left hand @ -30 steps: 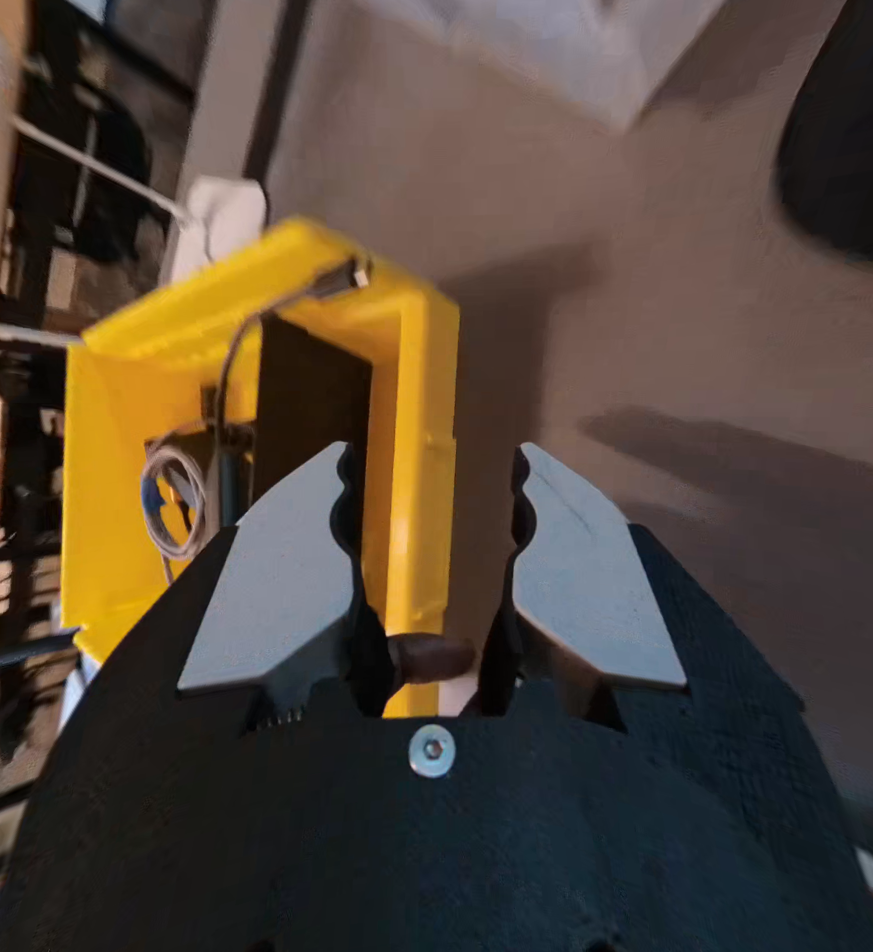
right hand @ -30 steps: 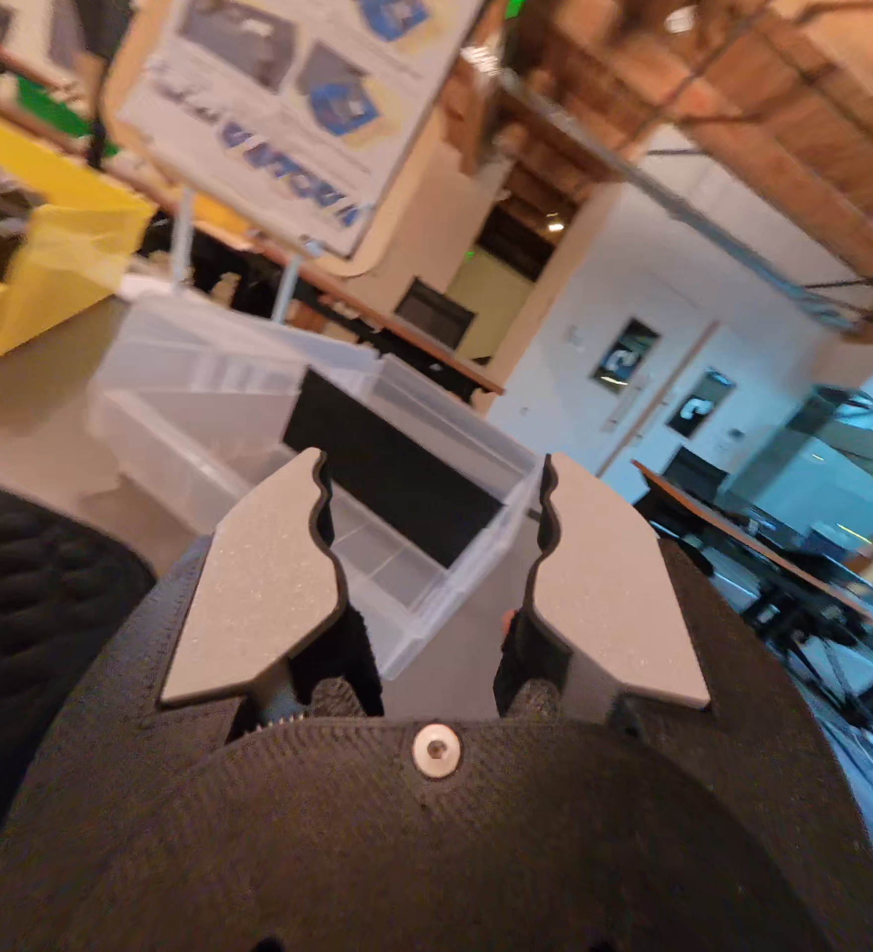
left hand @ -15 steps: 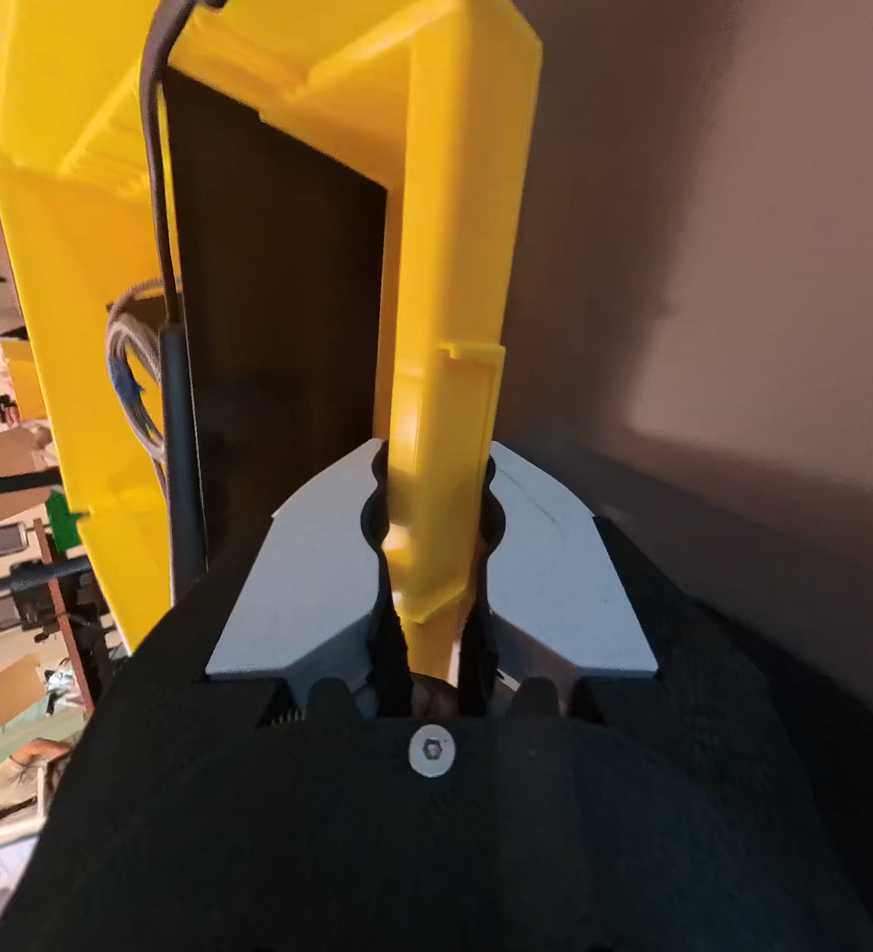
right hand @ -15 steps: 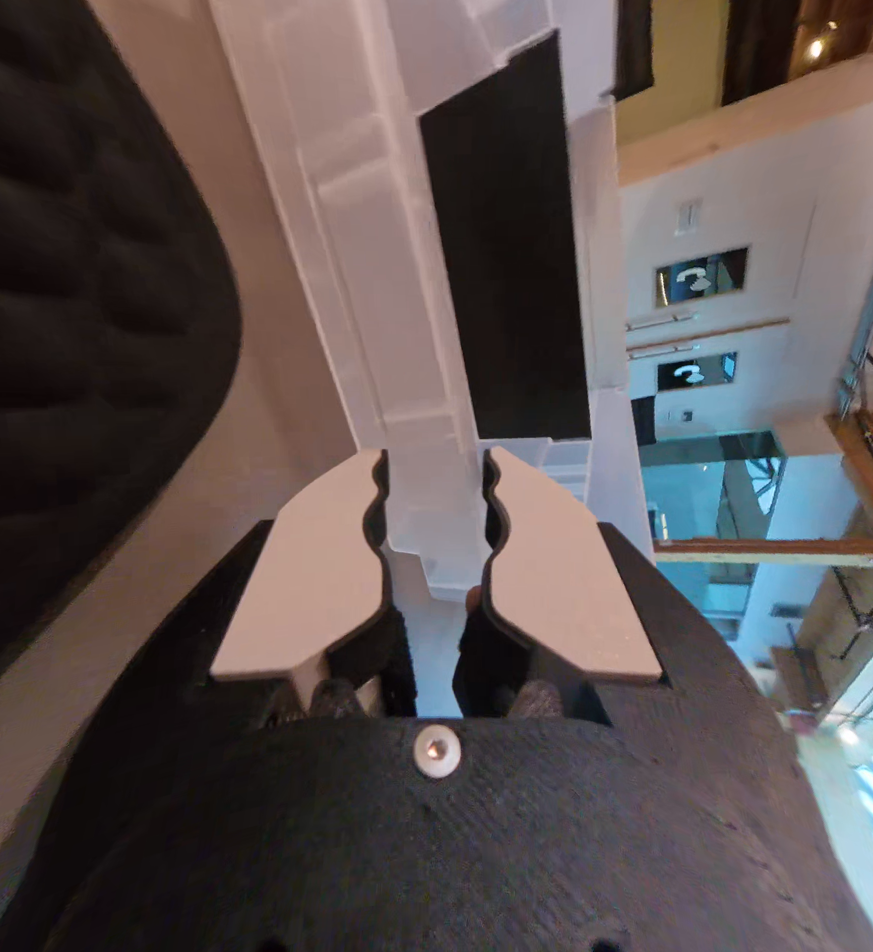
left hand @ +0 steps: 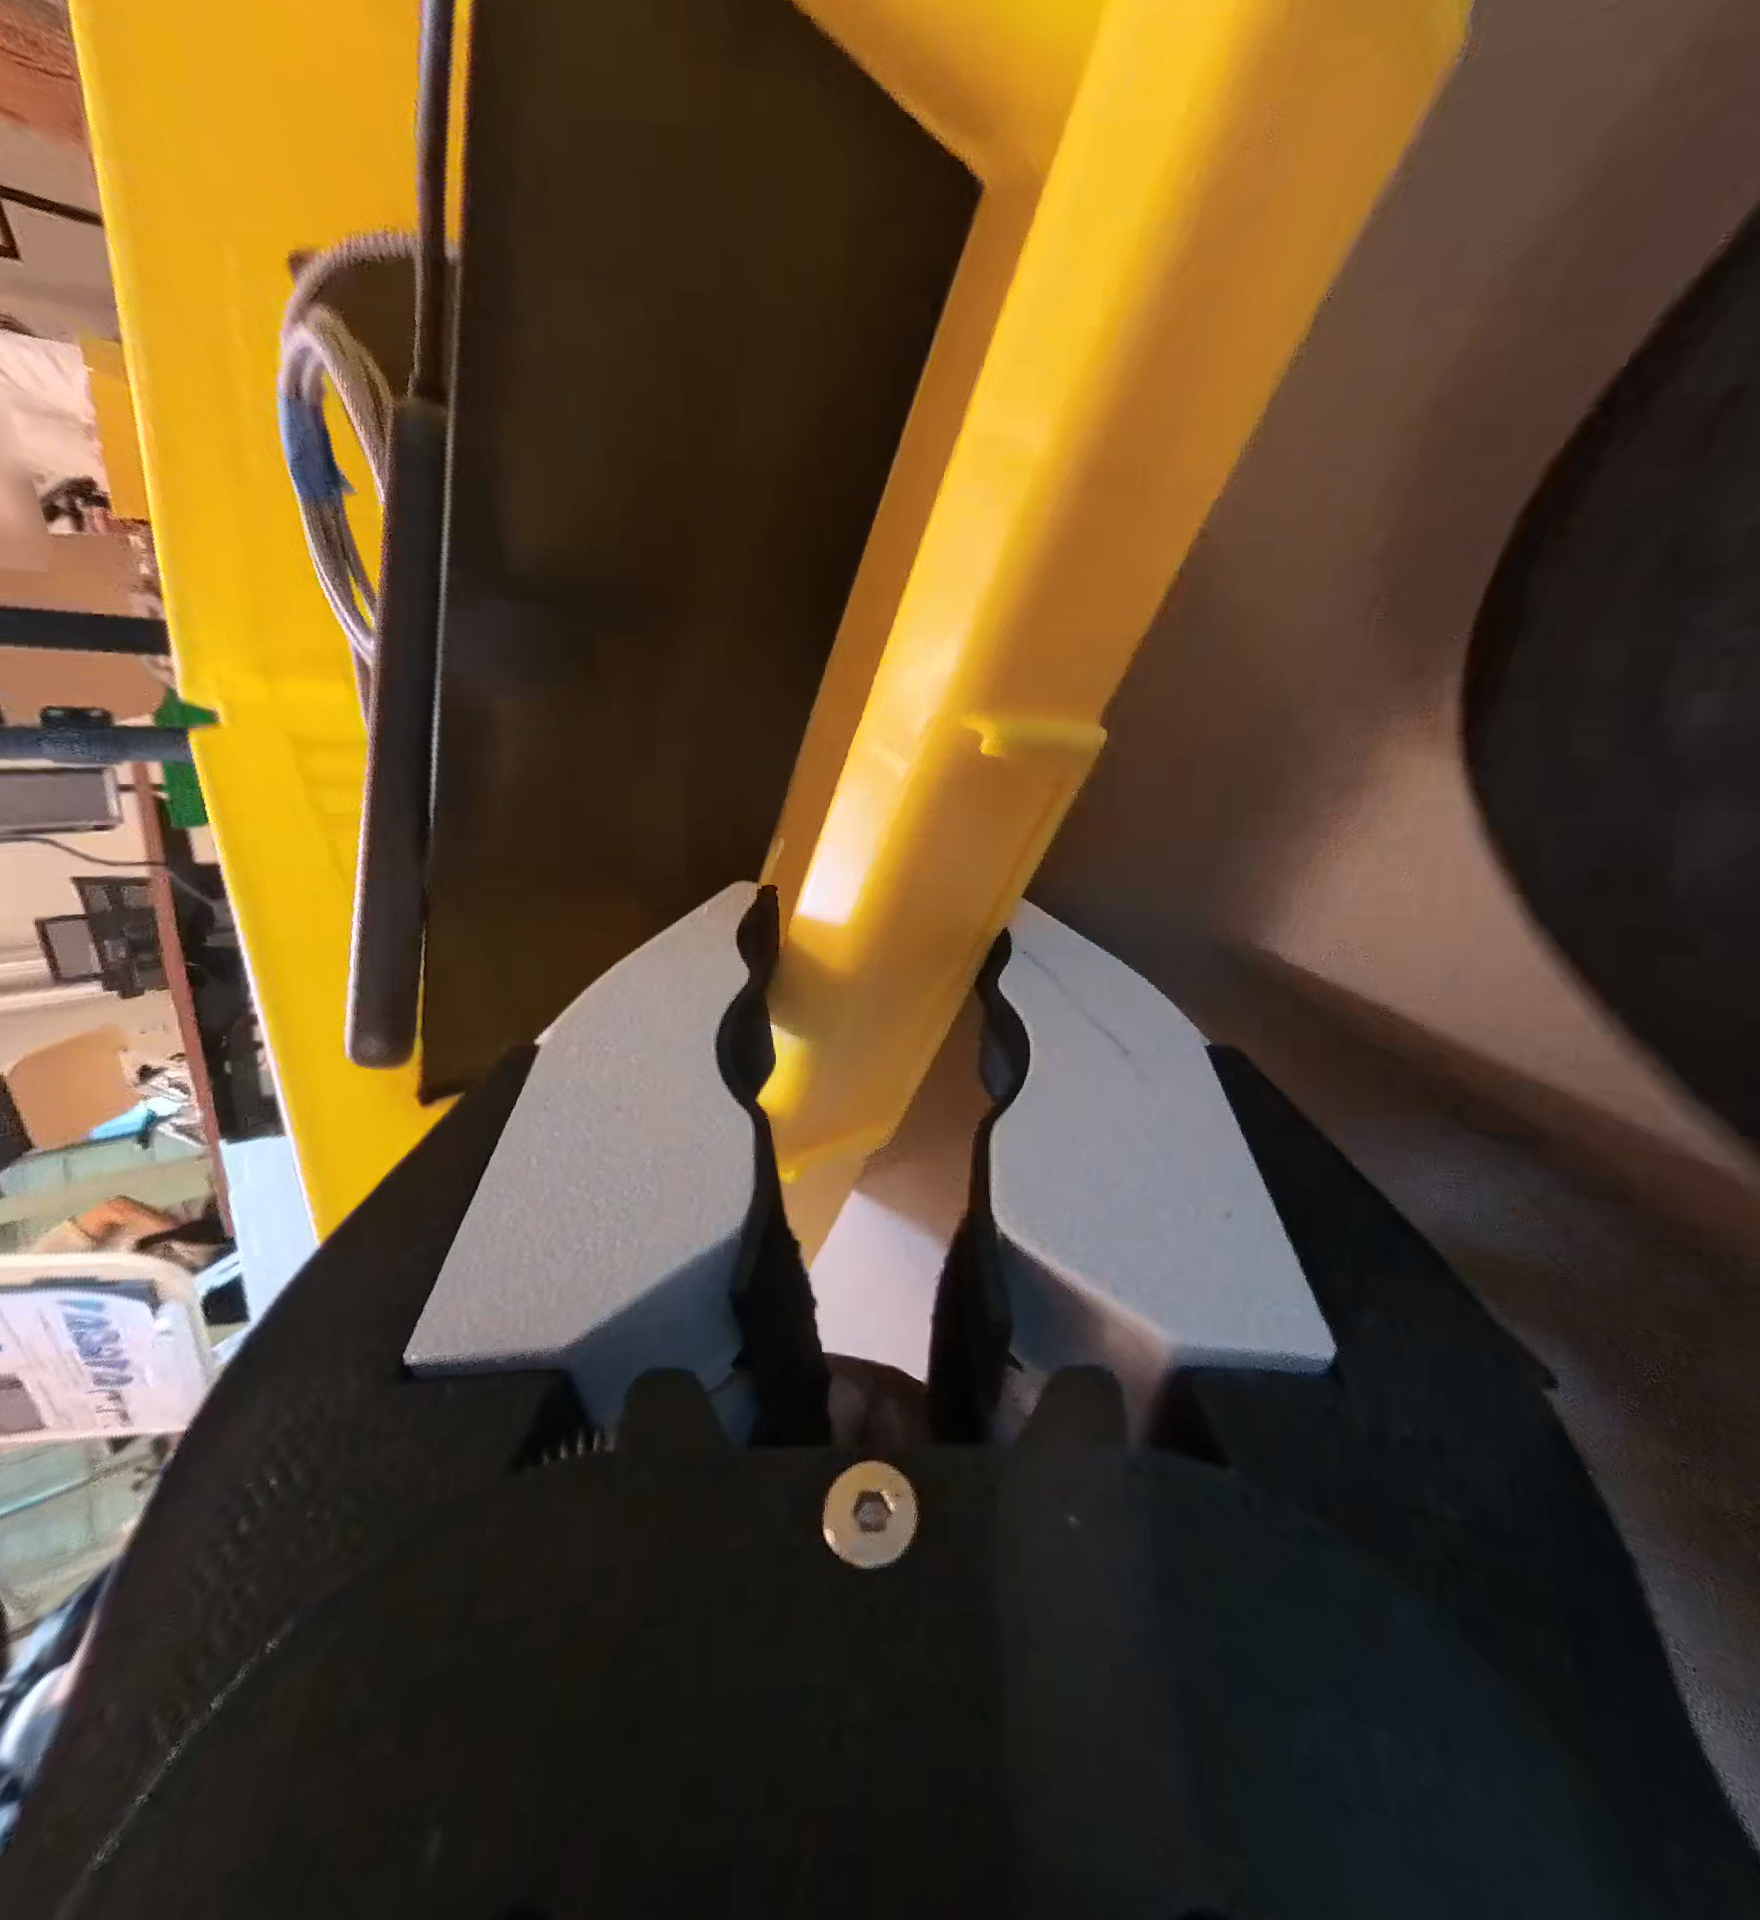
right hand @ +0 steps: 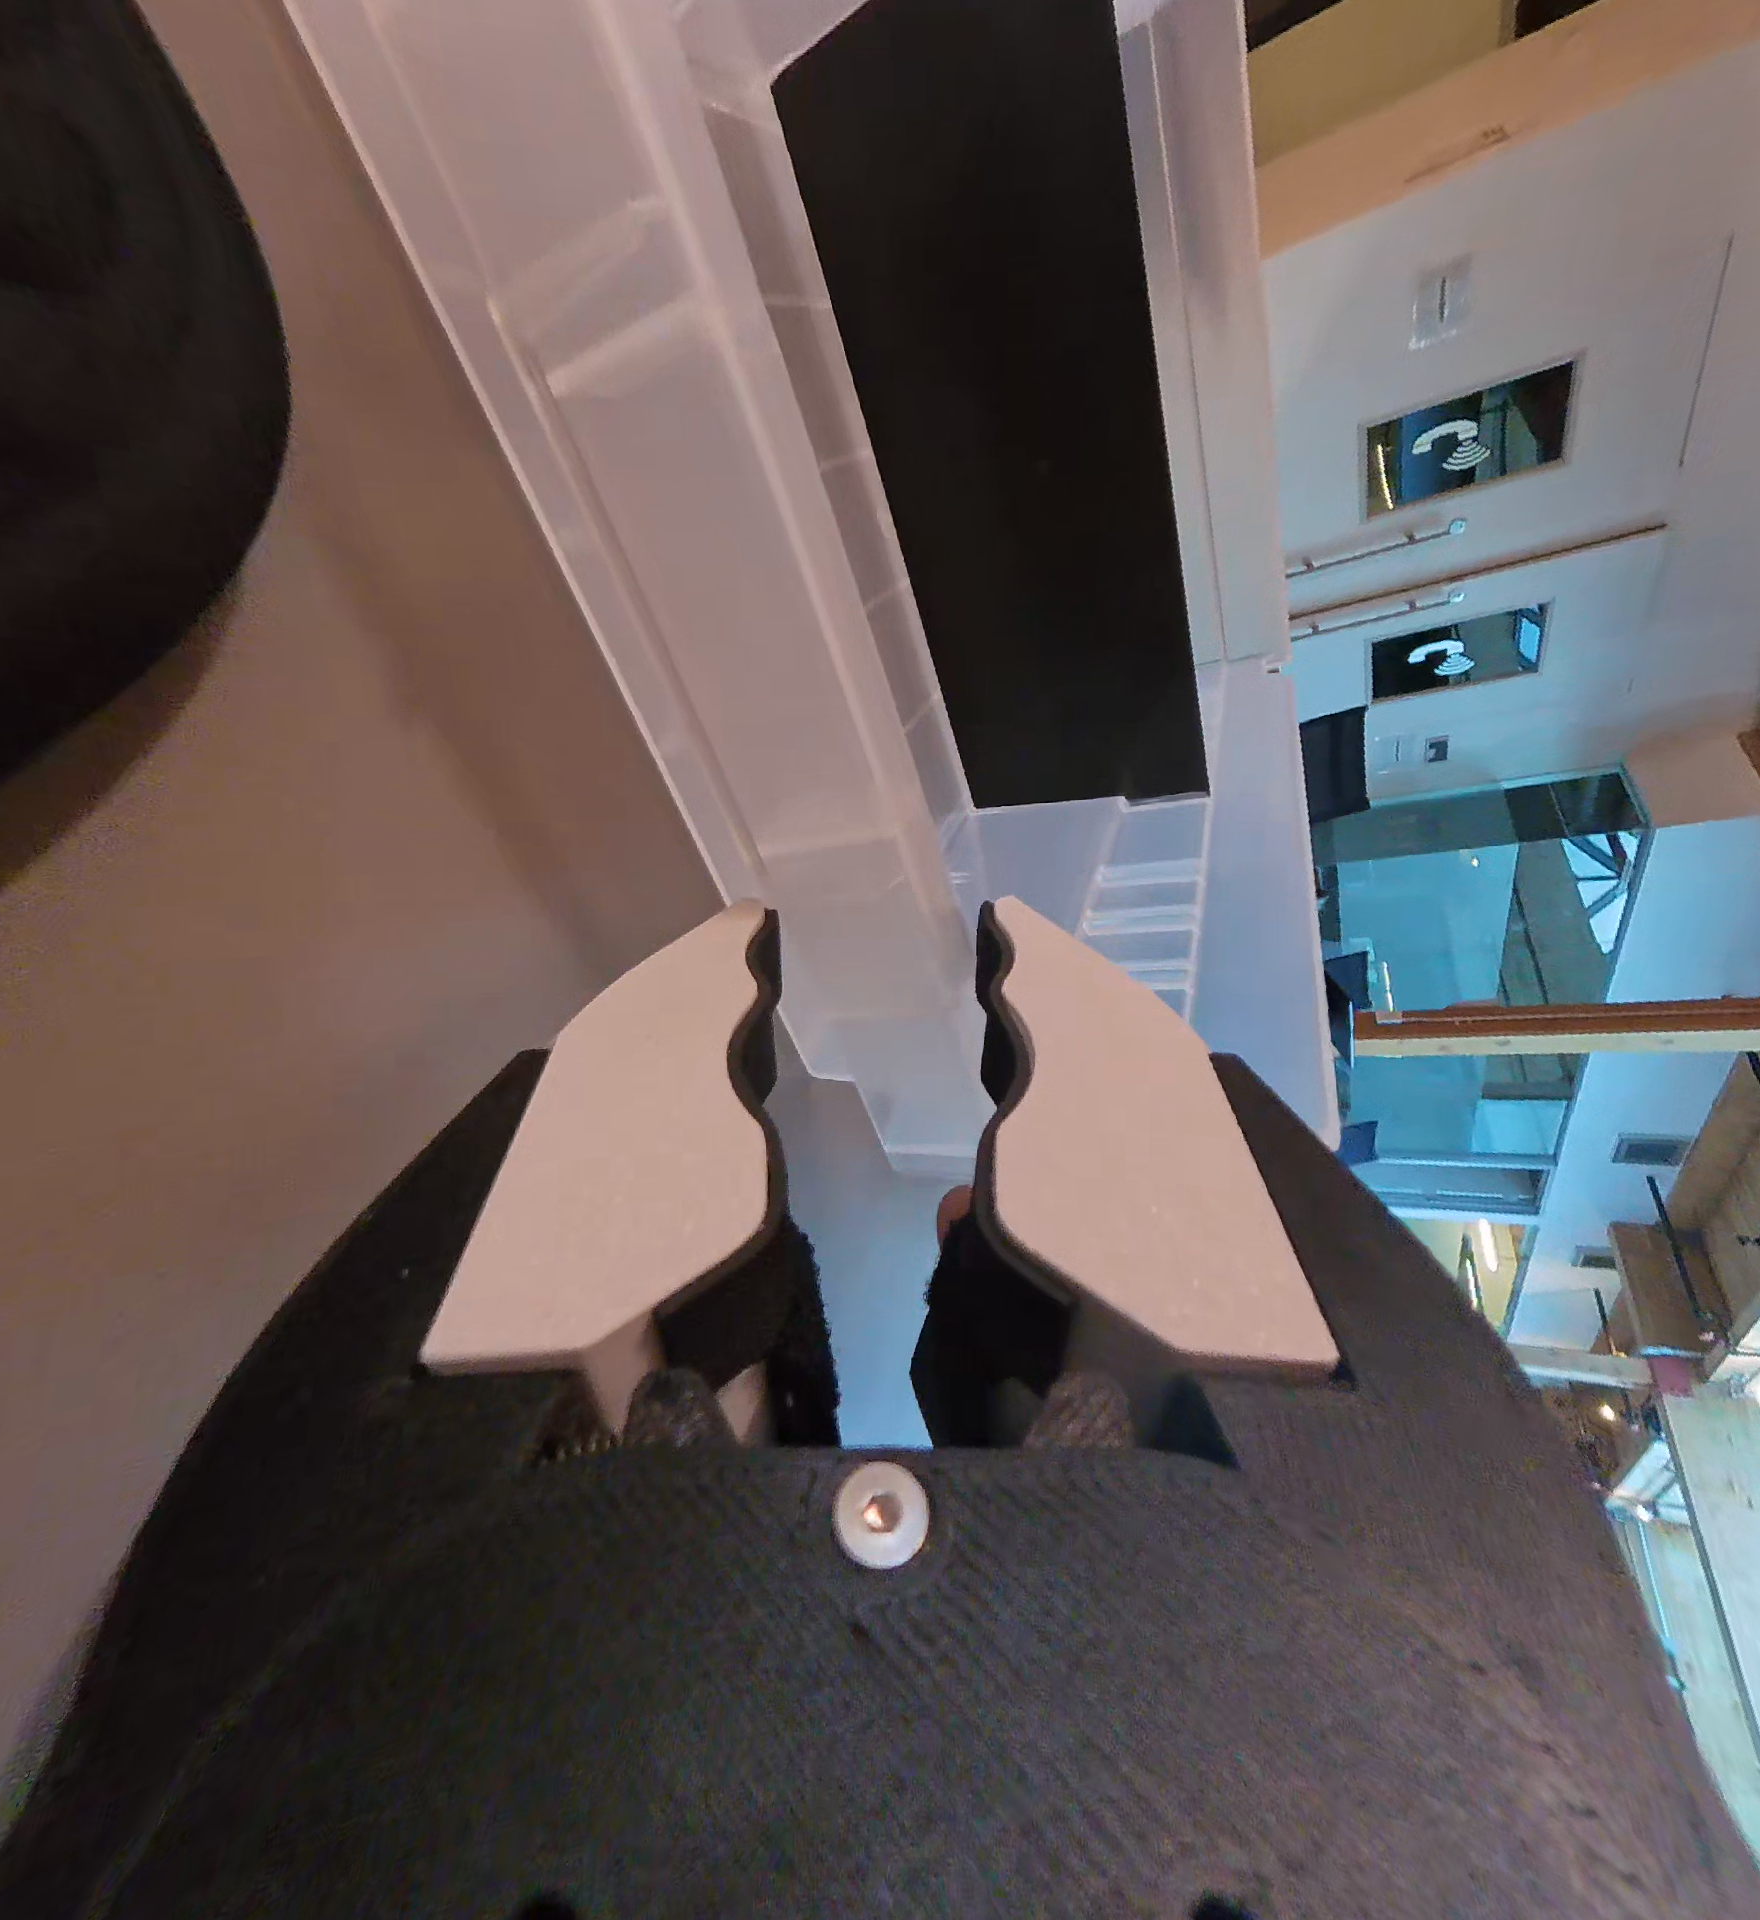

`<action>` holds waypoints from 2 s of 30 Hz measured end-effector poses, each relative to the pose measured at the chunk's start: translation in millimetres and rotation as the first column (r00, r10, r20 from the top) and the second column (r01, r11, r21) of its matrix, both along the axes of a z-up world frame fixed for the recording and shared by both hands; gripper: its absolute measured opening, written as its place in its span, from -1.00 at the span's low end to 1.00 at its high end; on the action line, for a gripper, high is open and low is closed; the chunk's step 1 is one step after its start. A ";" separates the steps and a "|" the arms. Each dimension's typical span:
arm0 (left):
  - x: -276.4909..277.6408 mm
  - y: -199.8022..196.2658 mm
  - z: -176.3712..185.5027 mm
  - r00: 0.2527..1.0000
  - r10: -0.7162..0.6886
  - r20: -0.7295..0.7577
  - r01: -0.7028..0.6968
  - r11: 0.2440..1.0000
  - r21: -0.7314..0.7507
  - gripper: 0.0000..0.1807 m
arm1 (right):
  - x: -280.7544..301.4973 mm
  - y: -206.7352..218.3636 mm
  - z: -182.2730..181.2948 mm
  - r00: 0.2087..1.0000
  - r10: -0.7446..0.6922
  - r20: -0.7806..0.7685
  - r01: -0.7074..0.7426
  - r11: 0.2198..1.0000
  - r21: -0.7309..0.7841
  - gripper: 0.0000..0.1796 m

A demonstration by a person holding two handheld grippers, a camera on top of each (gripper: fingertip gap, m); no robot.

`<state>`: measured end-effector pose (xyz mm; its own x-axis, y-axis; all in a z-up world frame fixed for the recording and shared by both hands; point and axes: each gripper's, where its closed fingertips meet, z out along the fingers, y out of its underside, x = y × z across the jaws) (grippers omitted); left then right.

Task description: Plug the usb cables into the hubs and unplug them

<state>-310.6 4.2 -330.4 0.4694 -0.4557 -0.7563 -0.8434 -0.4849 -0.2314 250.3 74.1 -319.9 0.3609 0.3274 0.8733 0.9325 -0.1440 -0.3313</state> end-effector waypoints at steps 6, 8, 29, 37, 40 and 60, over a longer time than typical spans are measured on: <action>-41.8 -42.8 1.5 0.994 -0.105 -0.035 0.105 0.994 -0.004 -0.63 | 28.9 -14.9 -0.5 1.000 0.020 0.003 -0.020 1.000 -0.022 -0.59; -54.3 -59.3 1.8 0.993 -0.118 -0.021 0.118 0.993 0.001 -0.62 | 40.8 -20.1 -0.4 1.000 0.014 -0.004 -0.014 1.000 -0.023 -0.58; -85.0 -156.5 -4.9 0.931 0.123 0.344 -0.037 0.969 -0.245 -0.43 | 100.1 -69.4 4.9 0.893 -0.032 -0.449 0.011 0.999 -0.050 -0.30; -85.0 -175.0 -6.8 0.922 0.266 0.282 -0.147 0.913 -0.381 -0.42 | 82.1 -77.9 55.9 0.825 0.133 -0.549 -0.065 0.988 0.141 -0.35; -71.1 -182.7 -8.3 0.874 0.319 0.366 -0.140 0.888 -0.439 -0.22 | 77.5 -81.0 69.1 0.810 0.179 -0.558 -0.080 0.977 0.197 -0.36; -59.0 -184.2 277.6 0.584 -0.709 0.395 -0.281 0.281 0.918 0.04 | 68.6 -83.8 94.1 0.792 0.237 -0.562 -0.071 0.951 0.301 -0.44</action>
<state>-369.6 -180.0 -52.8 0.9781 0.0285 -0.2061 -0.1802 0.6116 -0.7704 318.9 -9.8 -225.8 0.7919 0.2233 0.5683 0.5481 0.1501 -0.8228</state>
